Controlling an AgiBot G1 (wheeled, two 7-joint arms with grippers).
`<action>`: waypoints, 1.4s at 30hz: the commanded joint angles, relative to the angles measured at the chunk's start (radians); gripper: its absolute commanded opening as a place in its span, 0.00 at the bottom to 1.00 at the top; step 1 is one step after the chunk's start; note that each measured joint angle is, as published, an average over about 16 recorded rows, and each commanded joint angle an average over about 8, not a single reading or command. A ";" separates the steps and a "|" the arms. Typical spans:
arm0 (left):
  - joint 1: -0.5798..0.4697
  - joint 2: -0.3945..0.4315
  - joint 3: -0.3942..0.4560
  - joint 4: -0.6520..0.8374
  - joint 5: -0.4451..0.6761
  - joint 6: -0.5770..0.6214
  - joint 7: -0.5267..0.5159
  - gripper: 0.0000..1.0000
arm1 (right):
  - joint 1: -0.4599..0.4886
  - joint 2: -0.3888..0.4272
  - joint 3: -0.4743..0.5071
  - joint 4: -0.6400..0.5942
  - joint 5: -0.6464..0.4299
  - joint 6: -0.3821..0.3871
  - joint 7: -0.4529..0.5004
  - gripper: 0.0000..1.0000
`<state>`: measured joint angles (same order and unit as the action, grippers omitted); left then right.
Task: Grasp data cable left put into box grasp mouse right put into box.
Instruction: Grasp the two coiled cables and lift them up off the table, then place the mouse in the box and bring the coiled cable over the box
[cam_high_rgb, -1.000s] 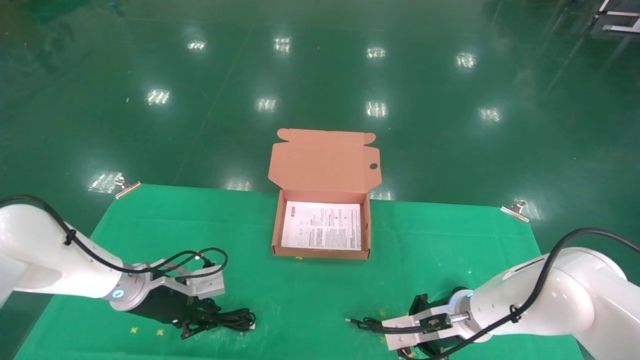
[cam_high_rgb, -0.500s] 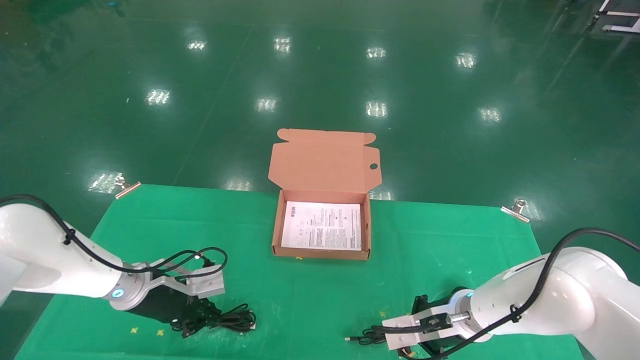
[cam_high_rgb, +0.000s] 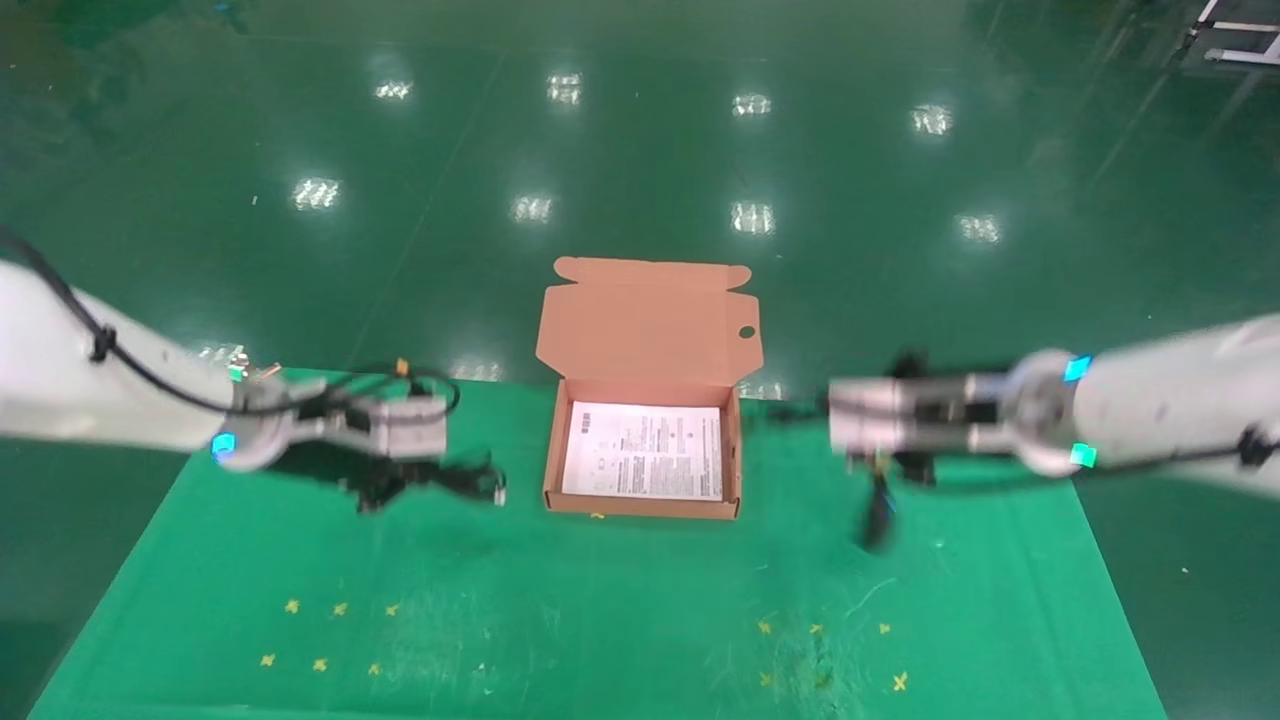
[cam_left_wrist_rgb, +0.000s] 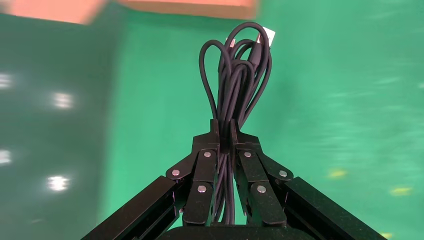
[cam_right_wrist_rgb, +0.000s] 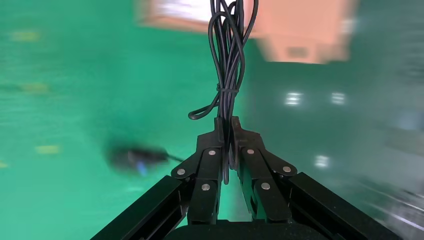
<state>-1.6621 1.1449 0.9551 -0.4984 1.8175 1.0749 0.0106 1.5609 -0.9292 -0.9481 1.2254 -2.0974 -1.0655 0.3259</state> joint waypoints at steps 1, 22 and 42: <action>-0.025 -0.008 0.007 -0.048 0.023 -0.019 -0.002 0.00 | 0.028 0.013 0.019 0.017 -0.017 0.017 0.021 0.00; -0.171 0.074 -0.021 -0.202 0.188 -0.310 -0.201 0.00 | 0.286 -0.291 0.102 -0.291 0.041 0.274 -0.142 0.00; -0.211 0.028 -0.011 -0.207 0.257 -0.295 -0.254 0.00 | 0.301 -0.369 0.092 -0.409 0.064 0.303 -0.211 0.00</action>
<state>-1.8722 1.1702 0.9435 -0.7107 2.0775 0.7818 -0.2521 1.8608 -1.3028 -0.8562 0.8138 -2.0292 -0.7623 0.1144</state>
